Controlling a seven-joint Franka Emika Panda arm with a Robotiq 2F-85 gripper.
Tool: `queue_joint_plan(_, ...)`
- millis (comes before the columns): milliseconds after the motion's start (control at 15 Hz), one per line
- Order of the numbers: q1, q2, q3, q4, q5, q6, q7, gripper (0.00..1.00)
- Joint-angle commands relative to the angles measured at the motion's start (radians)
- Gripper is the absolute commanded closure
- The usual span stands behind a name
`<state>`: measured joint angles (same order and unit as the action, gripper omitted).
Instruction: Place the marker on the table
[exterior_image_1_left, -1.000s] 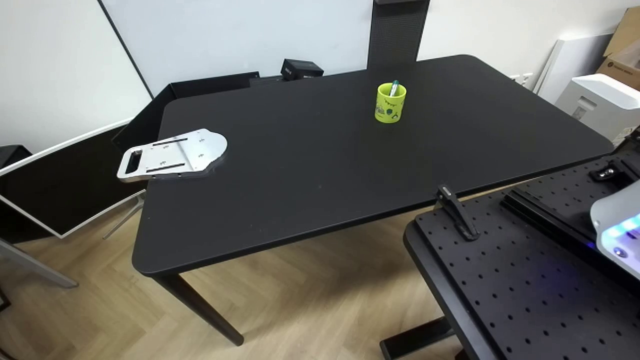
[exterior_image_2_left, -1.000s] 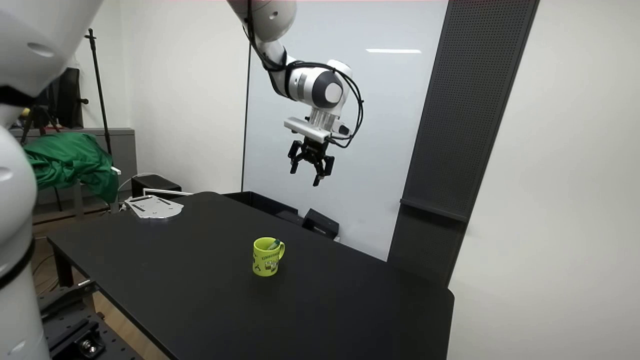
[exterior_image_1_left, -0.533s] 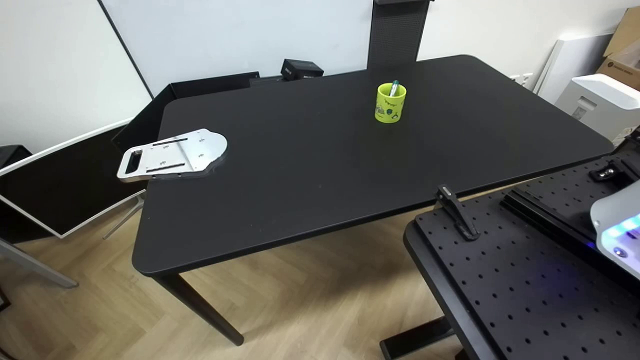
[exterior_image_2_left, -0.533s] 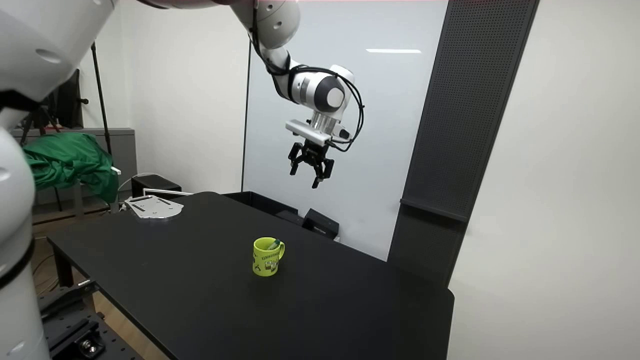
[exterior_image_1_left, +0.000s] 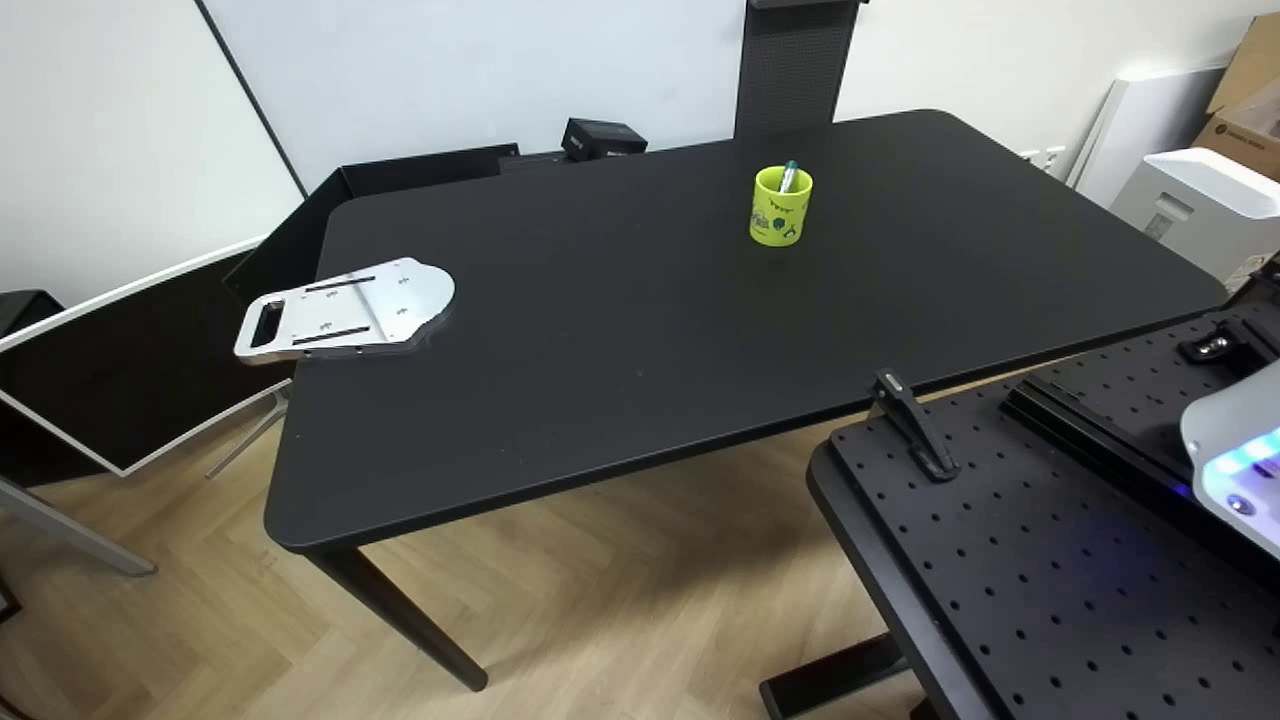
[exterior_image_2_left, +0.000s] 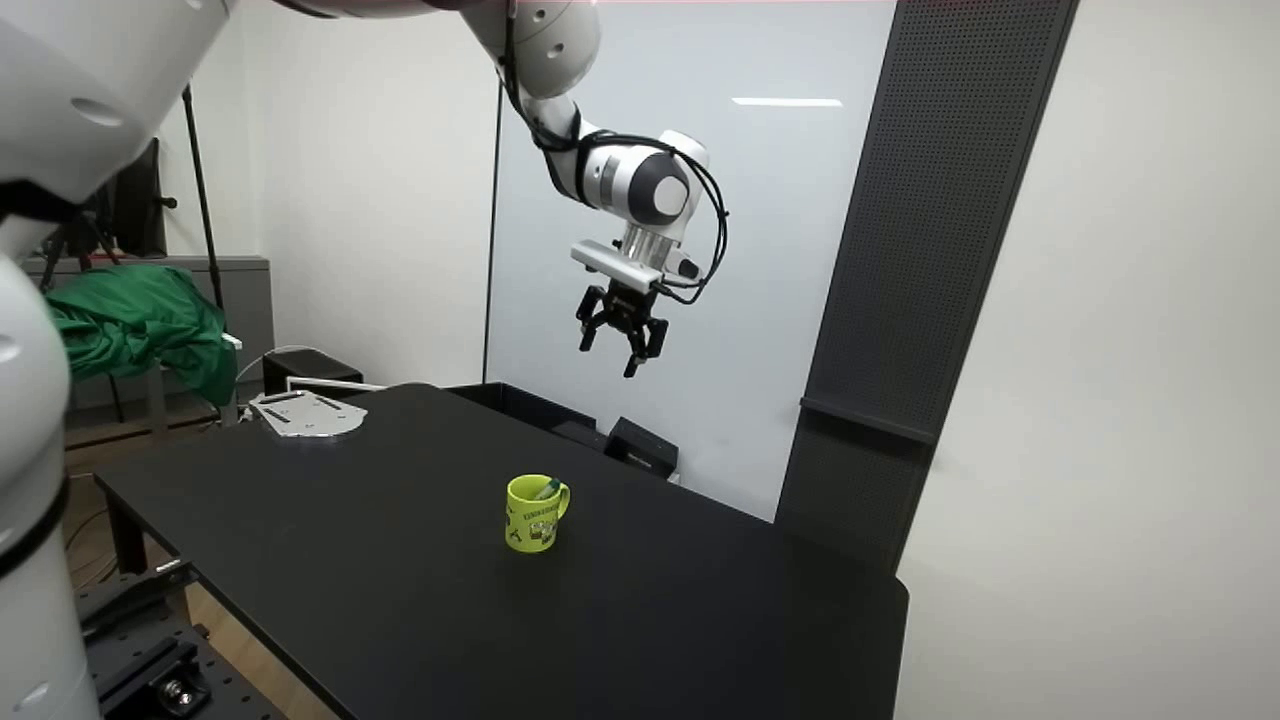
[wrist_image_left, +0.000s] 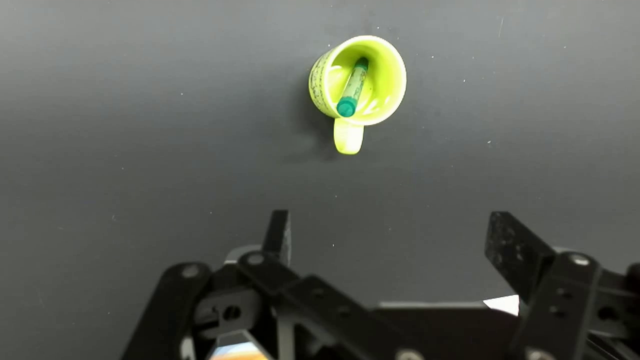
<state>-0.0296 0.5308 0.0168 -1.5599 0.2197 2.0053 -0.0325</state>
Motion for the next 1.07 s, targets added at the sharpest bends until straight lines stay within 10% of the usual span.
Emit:
queue_joint_plan(0, -0.014, 0.027, 0.012, 0.025, 0.014, -0.017, -0.004, 0.00)
queue_joint_plan(1000, -0.053, 0.151, 0.049, 0.036, 0.131, 0.039, -0.047, 0.00)
